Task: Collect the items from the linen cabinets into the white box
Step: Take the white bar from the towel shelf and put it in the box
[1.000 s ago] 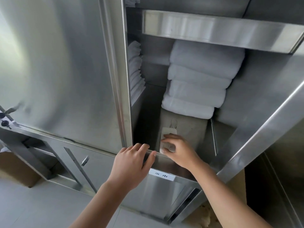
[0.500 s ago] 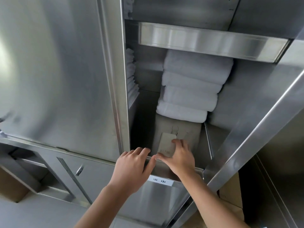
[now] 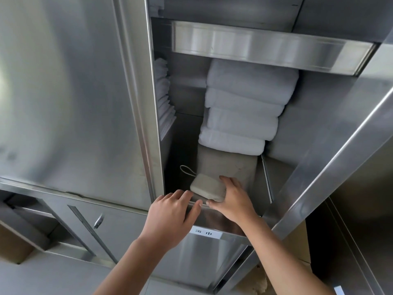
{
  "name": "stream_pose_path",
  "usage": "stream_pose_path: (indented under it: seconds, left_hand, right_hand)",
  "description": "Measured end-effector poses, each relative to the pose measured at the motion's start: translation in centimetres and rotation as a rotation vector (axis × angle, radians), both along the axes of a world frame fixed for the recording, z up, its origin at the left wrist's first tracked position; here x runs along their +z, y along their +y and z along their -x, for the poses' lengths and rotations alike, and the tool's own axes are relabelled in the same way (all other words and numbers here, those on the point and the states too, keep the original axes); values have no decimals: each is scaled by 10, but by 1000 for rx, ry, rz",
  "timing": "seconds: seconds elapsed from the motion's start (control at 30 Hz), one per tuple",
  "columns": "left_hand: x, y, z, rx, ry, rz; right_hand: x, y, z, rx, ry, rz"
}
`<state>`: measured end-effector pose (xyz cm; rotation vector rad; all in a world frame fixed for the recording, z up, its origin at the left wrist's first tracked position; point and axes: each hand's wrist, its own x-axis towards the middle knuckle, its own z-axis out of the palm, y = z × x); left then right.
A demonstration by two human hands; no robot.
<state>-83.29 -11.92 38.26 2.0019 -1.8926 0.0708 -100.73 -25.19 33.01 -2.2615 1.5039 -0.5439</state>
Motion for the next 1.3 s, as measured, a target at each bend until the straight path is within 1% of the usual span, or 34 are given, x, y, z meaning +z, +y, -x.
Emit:
stream_pose_path:
  seconds: [0.07, 0.23, 0.4, 0.43, 0.6, 0.77, 0.9, 1.0, 1.1, 1.2, 1.3]
  left_hand:
    - [0, -1, 1, -7, 4, -5]
    - [0, 0, -1, -1, 9, 17]
    - [-1, 3, 0, 1, 8, 16]
    - [-1, 5, -1, 3, 8, 20]
    - [-4, 14, -11, 23, 8, 59]
    - [-2, 24, -14, 55, 3, 108]
    - [-2, 27, -14, 66, 6, 128]
    - [-11, 30, -12, 71, 10, 117]
    - [-19, 40, -5, 122, 5, 85]
    - [-19, 60, 3, 197, 1, 53]
    - [-14, 88, 10, 302, 6, 10]
  right_hand:
    - [-1, -3, 0, -32, 40, -1]
    - [-4, -5, 7, -1, -7, 1]
    - [-2, -2, 6, -2, 60, 31]
    - [-1, -2, 6, -5, 46, 31]
    - [3, 16, 9, -19, -252, 12]
    - [17, 34, 10, -20, -415, 36]
    - [25, 45, 14, -24, -489, -14]
    - [20, 56, 19, -16, -517, -31]
    - [14, 67, 26, 12, -533, -45]
    - [16, 78, 30, 99, -573, -53]
    - [20, 89, 27, 230, -642, -104]
